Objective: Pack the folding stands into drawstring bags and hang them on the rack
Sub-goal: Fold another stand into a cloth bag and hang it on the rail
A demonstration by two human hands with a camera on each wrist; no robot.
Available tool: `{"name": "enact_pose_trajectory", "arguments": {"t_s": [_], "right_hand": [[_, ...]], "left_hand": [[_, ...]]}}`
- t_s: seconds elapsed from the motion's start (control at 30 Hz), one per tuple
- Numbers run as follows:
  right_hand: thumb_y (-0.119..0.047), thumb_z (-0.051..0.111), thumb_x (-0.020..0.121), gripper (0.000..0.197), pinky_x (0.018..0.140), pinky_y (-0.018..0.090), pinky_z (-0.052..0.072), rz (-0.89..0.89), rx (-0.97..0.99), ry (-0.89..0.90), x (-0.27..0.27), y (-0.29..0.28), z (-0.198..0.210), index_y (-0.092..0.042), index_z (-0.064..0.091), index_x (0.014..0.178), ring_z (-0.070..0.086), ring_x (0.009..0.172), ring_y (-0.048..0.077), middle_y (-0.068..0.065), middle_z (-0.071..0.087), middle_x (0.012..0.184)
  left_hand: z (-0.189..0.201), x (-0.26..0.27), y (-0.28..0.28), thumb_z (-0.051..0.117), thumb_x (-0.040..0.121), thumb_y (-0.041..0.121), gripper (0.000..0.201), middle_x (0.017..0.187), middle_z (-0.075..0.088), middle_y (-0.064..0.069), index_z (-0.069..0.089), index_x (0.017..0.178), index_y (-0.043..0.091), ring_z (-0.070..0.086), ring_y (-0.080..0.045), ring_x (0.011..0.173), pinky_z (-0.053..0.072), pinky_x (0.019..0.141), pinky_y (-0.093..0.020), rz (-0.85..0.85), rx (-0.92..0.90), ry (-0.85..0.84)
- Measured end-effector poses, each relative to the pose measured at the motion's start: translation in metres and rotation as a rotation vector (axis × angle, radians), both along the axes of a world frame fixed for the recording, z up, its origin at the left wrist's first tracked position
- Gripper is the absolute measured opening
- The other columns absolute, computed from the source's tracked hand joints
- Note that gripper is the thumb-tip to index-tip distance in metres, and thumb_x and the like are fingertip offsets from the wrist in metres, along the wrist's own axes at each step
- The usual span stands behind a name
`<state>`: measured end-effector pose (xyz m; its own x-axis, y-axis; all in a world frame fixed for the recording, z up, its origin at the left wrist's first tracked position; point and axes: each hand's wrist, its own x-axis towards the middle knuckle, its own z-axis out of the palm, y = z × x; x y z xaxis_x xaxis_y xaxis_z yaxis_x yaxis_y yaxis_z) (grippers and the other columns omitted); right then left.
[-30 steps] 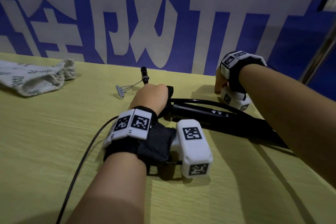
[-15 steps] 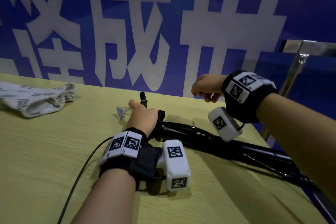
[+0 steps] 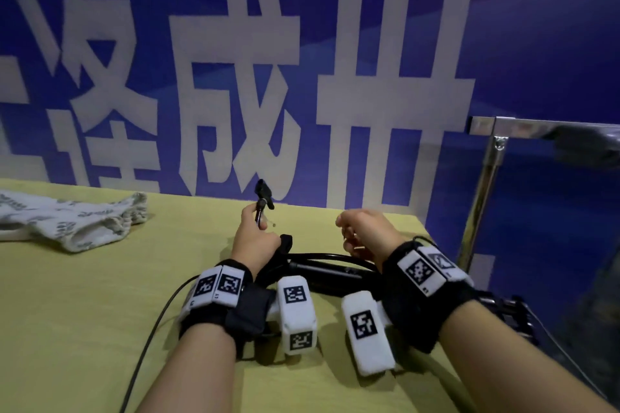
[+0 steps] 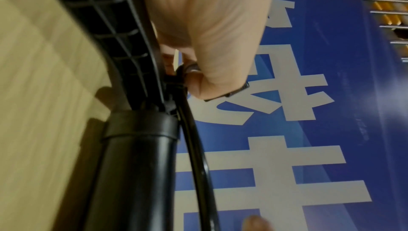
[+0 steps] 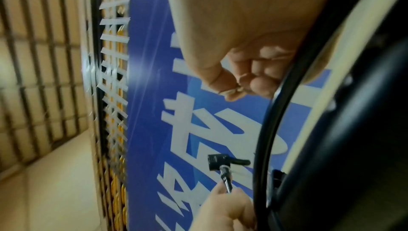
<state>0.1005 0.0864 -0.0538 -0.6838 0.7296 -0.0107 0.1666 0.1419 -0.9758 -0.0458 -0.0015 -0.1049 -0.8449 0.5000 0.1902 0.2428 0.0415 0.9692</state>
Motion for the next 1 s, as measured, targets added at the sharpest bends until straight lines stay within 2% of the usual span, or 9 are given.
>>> {"name": "enact_pose_trajectory", "arguments": {"t_s": [0.07, 0.17, 0.3, 0.4, 0.47, 0.6, 0.77, 0.9, 1.0], "right_hand": [[-0.006, 0.046, 0.087, 0.017, 0.048, 0.023, 0.027, -0.039, -0.057, 0.025, -0.002, 0.002, -0.009, -0.01, 0.05, 0.071, 0.037, 0.046, 0.016, 0.002, 0.038, 0.057], [-0.006, 0.046, 0.088, 0.017, 0.048, 0.024, 0.028, -0.038, -0.101, 0.041, -0.001, 0.005, -0.015, -0.009, 0.053, 0.073, 0.038, 0.048, 0.017, 0.003, 0.038, 0.059], [-0.004, 0.045, 0.088, 0.017, 0.049, 0.025, 0.026, 0.022, -0.105, 0.065, 0.002, 0.004, -0.019, -0.008, 0.052, 0.073, 0.036, 0.049, 0.017, 0.004, 0.037, 0.059], [-0.004, 0.045, 0.088, 0.019, 0.047, 0.024, 0.027, 0.037, -0.078, 0.067, 0.005, 0.004, -0.022, -0.008, 0.052, 0.071, 0.036, 0.047, 0.017, 0.003, 0.036, 0.058], [-0.004, 0.045, 0.087, 0.018, 0.045, 0.022, 0.027, 0.047, -0.067, 0.063, 0.006, 0.003, -0.022, -0.008, 0.052, 0.071, 0.036, 0.046, 0.017, 0.003, 0.036, 0.057], [-0.005, 0.046, 0.087, 0.014, 0.044, 0.021, 0.028, 0.055, -0.052, 0.06, 0.008, 0.003, -0.022, -0.007, 0.051, 0.075, 0.036, 0.045, 0.016, 0.003, 0.036, 0.057], [-0.006, 0.046, 0.088, 0.015, 0.046, 0.023, 0.03, 0.073, -0.041, 0.043, 0.01, 0.001, -0.02, -0.008, 0.052, 0.075, 0.038, 0.046, 0.016, 0.003, 0.038, 0.057], [-0.008, 0.046, 0.088, 0.013, 0.047, 0.022, 0.03, 0.099, -0.018, 0.044, 0.011, -0.001, -0.019, -0.009, 0.053, 0.077, 0.039, 0.047, 0.015, 0.002, 0.041, 0.057], [-0.011, 0.049, 0.089, 0.01, 0.046, 0.02, 0.033, 0.123, 0.009, 0.065, 0.012, -0.002, -0.019, -0.01, 0.056, 0.081, 0.042, 0.048, 0.014, 0.001, 0.05, 0.062]], "left_hand": [[0.002, 0.002, -0.002, 0.045, 0.082, -0.012, 0.054, 0.08, 0.04, 0.001, 0.04, 0.128, 0.017, 0.041, -0.016, 0.068, 0.035, 0.065, -0.027, -0.004, 0.018, 0.006], [0.008, 0.007, -0.004, 0.049, 0.087, 0.001, 0.034, 0.079, 0.044, -0.002, 0.045, 0.116, 0.018, 0.042, -0.017, 0.063, 0.035, 0.06, -0.028, 0.021, 0.057, -0.006], [0.015, 0.011, -0.01, 0.055, 0.089, 0.022, 0.005, 0.07, 0.046, 0.002, 0.054, 0.092, 0.017, 0.043, -0.015, 0.065, 0.033, 0.064, -0.03, 0.146, 0.05, 0.207], [0.02, 0.018, -0.011, 0.059, 0.088, 0.035, 0.02, 0.058, 0.04, -0.001, 0.059, 0.081, 0.017, 0.038, -0.017, 0.055, 0.027, 0.054, -0.03, 0.179, 0.006, 0.354], [0.022, 0.022, -0.011, 0.058, 0.088, 0.038, 0.03, 0.059, 0.048, -0.004, 0.065, 0.081, 0.01, 0.045, -0.021, 0.059, 0.029, 0.055, -0.029, 0.158, -0.055, 0.406], [0.024, 0.03, -0.009, 0.059, 0.087, 0.028, 0.027, 0.067, 0.06, -0.01, 0.063, 0.077, 0.003, 0.053, -0.028, 0.069, 0.038, 0.06, -0.029, 0.171, -0.061, 0.402], [0.022, 0.03, -0.008, 0.06, 0.082, 0.019, 0.02, 0.059, 0.05, -0.001, 0.051, 0.065, 0.015, 0.046, -0.02, 0.062, 0.03, 0.052, -0.026, 0.194, -0.141, 0.431], [0.022, 0.031, -0.007, 0.067, 0.077, 0.015, 0.022, 0.063, 0.052, 0.002, 0.05, 0.065, 0.02, 0.048, -0.017, 0.065, 0.036, 0.061, -0.026, 0.112, -0.111, 0.377], [0.023, 0.03, -0.007, 0.07, 0.075, 0.011, 0.02, 0.066, 0.055, 0.001, 0.053, 0.069, 0.019, 0.051, -0.019, 0.068, 0.043, 0.068, -0.03, 0.041, -0.06, 0.314]]}}
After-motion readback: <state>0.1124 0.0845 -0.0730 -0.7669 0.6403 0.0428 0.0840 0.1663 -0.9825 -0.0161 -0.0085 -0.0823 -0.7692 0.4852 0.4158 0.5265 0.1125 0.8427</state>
